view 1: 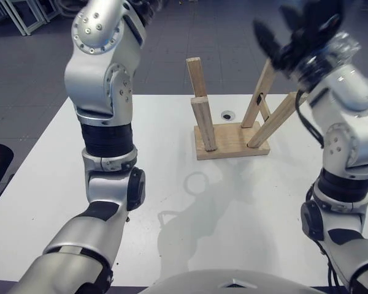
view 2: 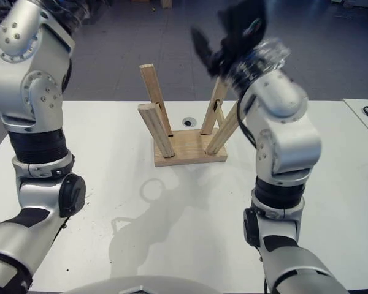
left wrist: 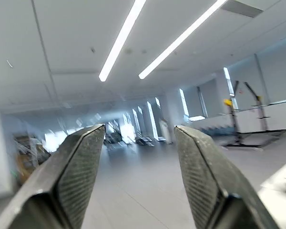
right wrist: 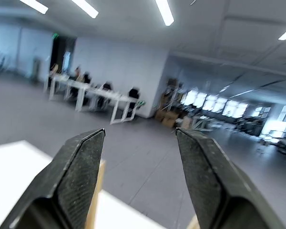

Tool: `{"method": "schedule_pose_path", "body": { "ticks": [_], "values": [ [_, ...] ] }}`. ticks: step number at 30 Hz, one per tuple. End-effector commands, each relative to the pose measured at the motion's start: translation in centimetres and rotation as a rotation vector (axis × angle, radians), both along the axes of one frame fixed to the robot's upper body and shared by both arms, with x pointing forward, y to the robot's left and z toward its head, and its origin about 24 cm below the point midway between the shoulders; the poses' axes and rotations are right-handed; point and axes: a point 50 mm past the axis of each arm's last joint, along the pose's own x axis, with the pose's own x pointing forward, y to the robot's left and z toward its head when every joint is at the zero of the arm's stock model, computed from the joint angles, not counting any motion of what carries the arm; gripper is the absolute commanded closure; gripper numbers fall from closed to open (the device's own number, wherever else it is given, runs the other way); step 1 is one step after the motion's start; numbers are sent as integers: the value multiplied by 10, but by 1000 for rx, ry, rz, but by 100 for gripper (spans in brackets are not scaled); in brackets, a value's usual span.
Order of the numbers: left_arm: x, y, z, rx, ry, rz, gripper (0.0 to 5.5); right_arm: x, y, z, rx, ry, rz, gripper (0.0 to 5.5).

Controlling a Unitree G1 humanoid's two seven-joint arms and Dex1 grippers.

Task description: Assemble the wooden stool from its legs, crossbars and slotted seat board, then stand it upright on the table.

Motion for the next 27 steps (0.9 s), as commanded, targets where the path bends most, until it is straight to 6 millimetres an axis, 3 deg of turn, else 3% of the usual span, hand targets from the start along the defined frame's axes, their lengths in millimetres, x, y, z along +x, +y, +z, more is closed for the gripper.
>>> {"method": "schedule_pose_path", "body": {
  "ticks": [1, 3, 4, 5, 10, 14, 17, 19, 23, 27],
  "values": [
    [-6, -12, -127, 176, 564, -92, 282, 8, -20, -6, 9, 22, -103, 275],
    [-8, -4, -186, 257, 790, -83, 282, 8, -23, -10, 7, 32, -121, 275],
    [-6, 3, -198, 278, 821, -51, 282, 8, -23, -11, 5, 36, -124, 275],
    [-3, 7, -198, 273, 817, -38, 282, 8, -24, -11, 2, 38, -127, 275],
    [12, 4, -85, 59, 483, -103, 282, 7, -38, -25, -9, 93, -169, 275],
    [0, 7, -29, -45, 340, -211, 282, 8, -53, -34, -15, 130, -193, 275],
    [-7, 34, -2, -110, 236, -276, 282, 7, -71, -30, 20, 154, -120, 275],
    [-12, 59, -9, -80, 216, -339, 282, 7, -83, -25, 36, 167, -35, 275],
    [-18, 102, -59, 60, 254, -473, 282, 2, -102, -35, 69, 248, 186, 275],
    [-21, 116, -91, 165, 296, -599, 282, -4, -112, -52, 56, 358, 408, 275]
  ]
}}
